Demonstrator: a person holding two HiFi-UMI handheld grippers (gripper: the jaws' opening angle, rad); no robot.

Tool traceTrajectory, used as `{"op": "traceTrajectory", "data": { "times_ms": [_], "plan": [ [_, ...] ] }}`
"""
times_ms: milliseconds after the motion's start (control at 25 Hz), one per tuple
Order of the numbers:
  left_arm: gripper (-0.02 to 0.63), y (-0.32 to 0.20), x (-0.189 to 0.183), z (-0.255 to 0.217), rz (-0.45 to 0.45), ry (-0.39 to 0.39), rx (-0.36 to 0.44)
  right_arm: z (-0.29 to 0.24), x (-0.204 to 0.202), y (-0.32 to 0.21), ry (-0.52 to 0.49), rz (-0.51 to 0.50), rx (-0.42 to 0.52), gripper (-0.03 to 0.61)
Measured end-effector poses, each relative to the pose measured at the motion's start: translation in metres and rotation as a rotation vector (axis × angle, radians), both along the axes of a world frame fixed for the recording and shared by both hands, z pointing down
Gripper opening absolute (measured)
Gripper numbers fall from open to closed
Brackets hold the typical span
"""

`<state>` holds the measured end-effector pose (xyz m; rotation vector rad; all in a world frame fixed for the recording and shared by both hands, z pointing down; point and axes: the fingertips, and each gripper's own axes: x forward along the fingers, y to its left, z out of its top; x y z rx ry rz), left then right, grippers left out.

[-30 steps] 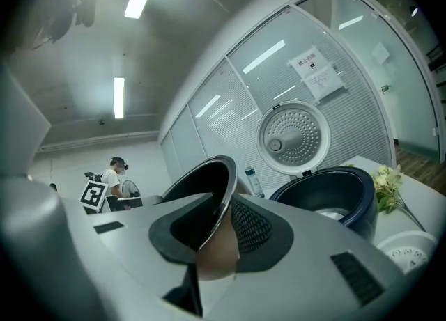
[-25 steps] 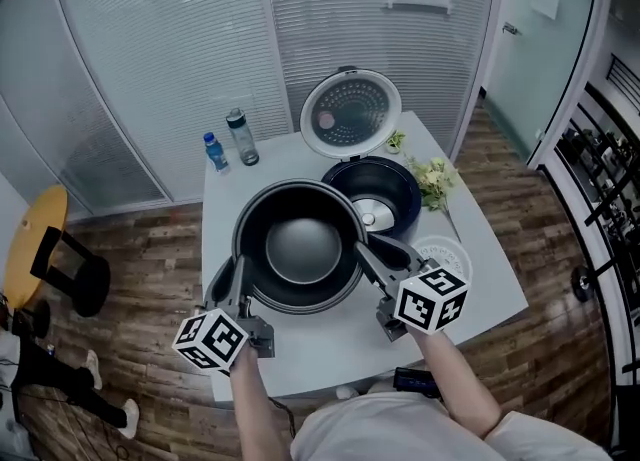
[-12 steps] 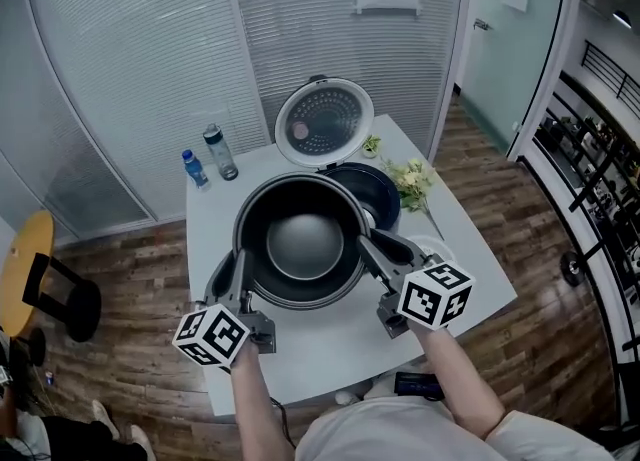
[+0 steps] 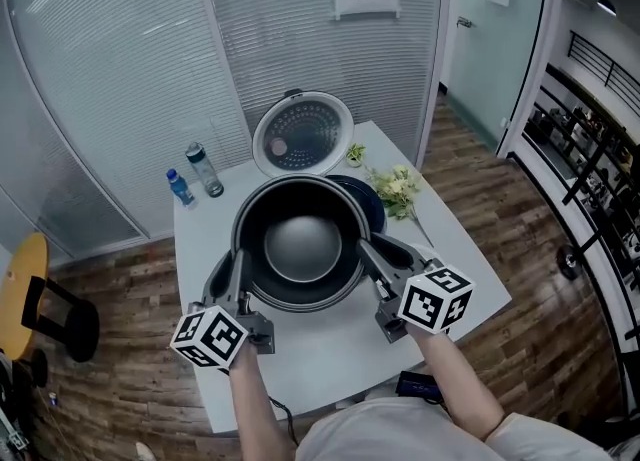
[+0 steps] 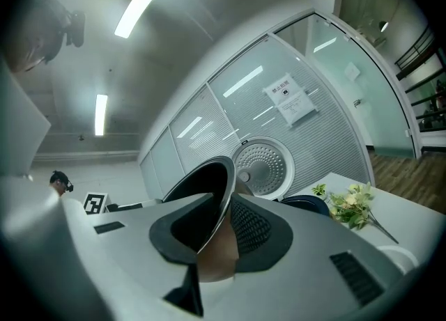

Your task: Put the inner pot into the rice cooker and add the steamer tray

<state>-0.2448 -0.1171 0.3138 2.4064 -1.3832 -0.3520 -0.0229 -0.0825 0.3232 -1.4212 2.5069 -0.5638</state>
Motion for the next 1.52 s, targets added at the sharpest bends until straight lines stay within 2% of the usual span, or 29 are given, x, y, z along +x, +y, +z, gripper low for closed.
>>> {"op": "traceTrajectory", "data": {
  "times_ms": [1120, 1520],
  "plan": [
    [0.061, -0.101, 0.079, 0.008, 0.087, 0.041, -0.008, 0.008, 0.075, -0.082, 0.012, 0.087, -0.032, 0.086],
    [0.061, -0.127, 0.084, 0.032, 0.085, 0.043, -0.065, 0.028, 0.08, -0.108, 0.007, 0.072, -0.076, 0.086]
  ]
}}
